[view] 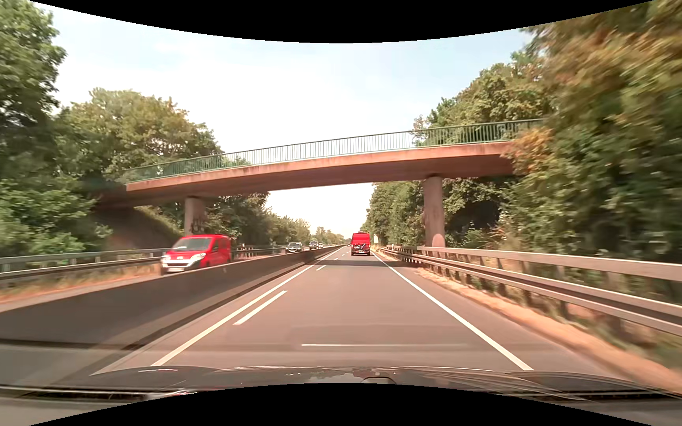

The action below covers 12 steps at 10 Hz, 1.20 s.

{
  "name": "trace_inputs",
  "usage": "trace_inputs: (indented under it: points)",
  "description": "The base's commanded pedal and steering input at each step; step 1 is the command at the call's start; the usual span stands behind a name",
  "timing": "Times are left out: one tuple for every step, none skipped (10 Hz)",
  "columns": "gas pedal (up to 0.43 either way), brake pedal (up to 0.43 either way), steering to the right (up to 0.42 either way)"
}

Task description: Follow the waypoints while adhering to traffic rules and regulations

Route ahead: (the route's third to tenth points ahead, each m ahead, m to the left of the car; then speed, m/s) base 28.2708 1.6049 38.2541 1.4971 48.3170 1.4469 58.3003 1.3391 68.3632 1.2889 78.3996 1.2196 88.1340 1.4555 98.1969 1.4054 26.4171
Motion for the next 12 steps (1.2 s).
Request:
trace_inputs:
  points:
    - [0.449,0.000,-0.001]
    - [0.449,0.000,-0.001]
    - [0.449,0.000,-0.001]
    - [0.449,0.000,-0.001]
    - [0.449,0.000,-0.001]
    - [0.449,0.000,-0.001]
    - [0.449,0.000,-0.002]
    - [0.449,0.000,-0.002]
    - [0.449,0.000,-0.002]
    - [0.449,0.000,-0.002]
    - [0.449,0.000,-0.002]
    - [0.449,0.000,-0.002]
